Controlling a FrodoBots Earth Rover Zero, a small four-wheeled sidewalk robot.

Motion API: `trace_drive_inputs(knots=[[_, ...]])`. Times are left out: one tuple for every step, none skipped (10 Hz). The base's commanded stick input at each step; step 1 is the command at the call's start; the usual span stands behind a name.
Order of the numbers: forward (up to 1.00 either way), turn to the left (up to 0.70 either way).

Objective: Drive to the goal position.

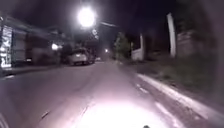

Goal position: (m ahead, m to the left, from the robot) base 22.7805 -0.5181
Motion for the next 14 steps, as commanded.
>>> trace_drive_inputs(knots=[[0.70,0.00],[0.70,0.00],[0.70,0.00],[0.70,0.00],[0.70,0.00],[0.70,0.00],[0.70,0.00],[0.70,0.00],[0.70,0.00],[0.70,0.00],[0.70,0.00],[0.70,0.00],[0.70,0.00],[0.70,0.00]])
